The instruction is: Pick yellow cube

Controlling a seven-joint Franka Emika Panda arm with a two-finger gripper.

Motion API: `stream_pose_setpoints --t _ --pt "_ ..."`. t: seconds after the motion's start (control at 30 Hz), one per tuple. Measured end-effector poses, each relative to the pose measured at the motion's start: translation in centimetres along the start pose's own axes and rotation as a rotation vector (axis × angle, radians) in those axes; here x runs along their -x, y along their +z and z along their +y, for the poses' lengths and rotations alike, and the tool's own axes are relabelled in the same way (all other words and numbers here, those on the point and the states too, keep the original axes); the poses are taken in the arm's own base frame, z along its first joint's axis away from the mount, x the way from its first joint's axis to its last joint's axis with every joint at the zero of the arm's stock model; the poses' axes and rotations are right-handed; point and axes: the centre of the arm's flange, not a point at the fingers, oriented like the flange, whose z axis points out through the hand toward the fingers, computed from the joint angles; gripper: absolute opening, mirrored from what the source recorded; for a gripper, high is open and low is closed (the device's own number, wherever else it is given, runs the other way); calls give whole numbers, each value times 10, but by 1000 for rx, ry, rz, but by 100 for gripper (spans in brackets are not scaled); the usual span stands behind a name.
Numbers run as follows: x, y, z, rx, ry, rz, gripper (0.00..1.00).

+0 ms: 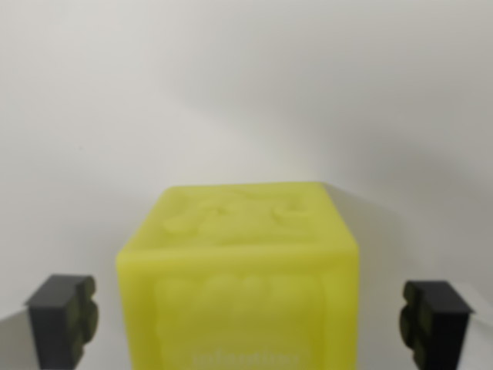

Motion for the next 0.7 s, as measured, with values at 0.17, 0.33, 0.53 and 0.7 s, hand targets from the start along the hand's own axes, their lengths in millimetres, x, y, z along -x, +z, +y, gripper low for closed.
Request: stream_pose_setpoints --t 0.17,0.33,0.53,0.7 --pt "2 8 1 1 -17 0 100" --pt "3 16 2 1 -33 -1 100" --pt "4 16 3 2 -42 -1 0" --pt "4 9 3 1 -41 -1 0"
